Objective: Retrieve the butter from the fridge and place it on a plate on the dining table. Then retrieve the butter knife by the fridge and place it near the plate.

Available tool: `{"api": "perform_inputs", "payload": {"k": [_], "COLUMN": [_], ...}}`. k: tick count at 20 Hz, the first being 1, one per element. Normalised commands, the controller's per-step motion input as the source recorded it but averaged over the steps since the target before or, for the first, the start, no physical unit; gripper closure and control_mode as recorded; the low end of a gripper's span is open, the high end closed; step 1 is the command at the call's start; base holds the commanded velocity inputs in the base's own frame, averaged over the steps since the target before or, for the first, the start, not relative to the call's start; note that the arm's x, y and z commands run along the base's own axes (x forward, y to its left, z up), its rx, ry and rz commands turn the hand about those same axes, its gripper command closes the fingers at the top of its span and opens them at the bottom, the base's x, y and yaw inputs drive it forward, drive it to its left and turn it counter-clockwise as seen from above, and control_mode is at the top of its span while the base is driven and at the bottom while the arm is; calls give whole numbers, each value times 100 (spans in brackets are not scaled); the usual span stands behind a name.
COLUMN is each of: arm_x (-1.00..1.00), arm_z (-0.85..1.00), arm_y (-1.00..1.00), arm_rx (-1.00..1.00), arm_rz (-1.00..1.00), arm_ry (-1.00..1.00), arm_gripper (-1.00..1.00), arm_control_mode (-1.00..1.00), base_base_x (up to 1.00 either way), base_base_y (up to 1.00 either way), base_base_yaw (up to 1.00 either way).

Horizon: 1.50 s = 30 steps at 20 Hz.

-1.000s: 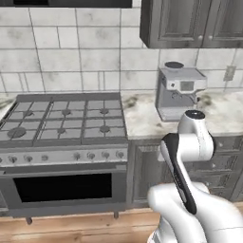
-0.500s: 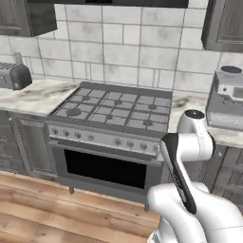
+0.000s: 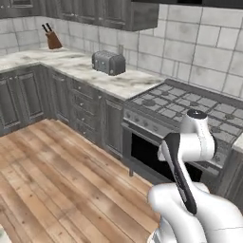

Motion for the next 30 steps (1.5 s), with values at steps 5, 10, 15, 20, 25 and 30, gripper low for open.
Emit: {"api": "perform_inputs", "payload": {"k": [5,10,15,20,25,30], "arm_x": [0,0,0,0,0,0], "arm_z": [0,0,0,0,0,0], "arm_y": [0,0,0,0,0,0], "arm_rx": [0,0,0,0,0,0], "arm_rz": [0,0,0,0,0,0], "arm_ry": [0,0,0,0,0,0], "arm_gripper": [100,100,100,100,100,100], "arm_control_mode": [100,100,100,100,100,100], "base_base_x": [11,32,71,100,100,100], "base_base_y": [0,-1,-10,0,0,0], "base_base_yaw": [68,52,25,10,1,1]}}
